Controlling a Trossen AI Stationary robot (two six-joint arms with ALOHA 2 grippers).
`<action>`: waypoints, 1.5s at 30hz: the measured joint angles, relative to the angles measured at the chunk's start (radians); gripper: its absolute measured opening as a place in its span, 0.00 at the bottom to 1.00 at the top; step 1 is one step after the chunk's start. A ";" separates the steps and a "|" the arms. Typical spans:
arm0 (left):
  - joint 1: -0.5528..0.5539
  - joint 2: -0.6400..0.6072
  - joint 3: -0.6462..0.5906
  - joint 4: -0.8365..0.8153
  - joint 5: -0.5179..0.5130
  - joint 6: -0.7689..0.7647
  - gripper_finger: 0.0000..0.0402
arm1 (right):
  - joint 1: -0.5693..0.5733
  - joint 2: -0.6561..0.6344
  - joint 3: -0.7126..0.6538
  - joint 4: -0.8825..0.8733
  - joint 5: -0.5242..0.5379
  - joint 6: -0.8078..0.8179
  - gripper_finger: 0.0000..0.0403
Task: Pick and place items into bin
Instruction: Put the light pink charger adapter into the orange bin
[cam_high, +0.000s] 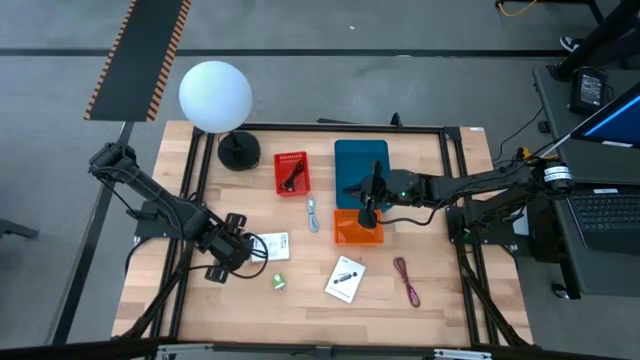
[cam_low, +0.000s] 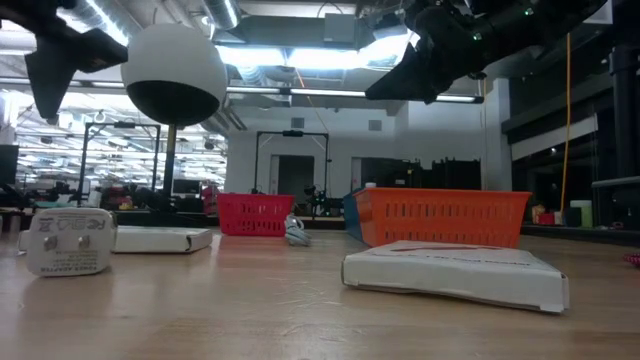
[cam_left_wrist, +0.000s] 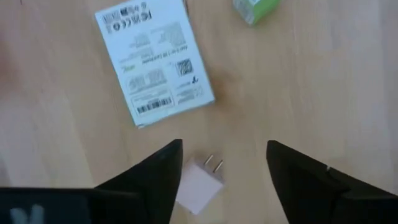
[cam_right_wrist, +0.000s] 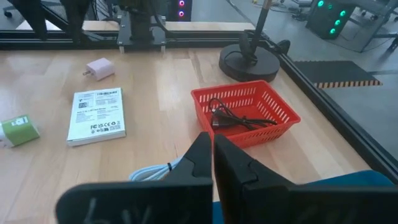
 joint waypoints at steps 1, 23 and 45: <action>0.000 0.000 -0.011 0.000 0.002 0.005 0.59 | 0.000 0.000 0.000 0.000 0.000 0.000 0.00; -0.031 0.000 -0.220 0.006 -0.022 0.197 0.64 | 0.000 0.000 0.000 -0.003 -0.004 0.023 0.00; -0.025 0.069 -0.219 0.063 -0.004 0.151 0.64 | 0.000 0.000 0.000 -0.003 -0.004 0.023 0.00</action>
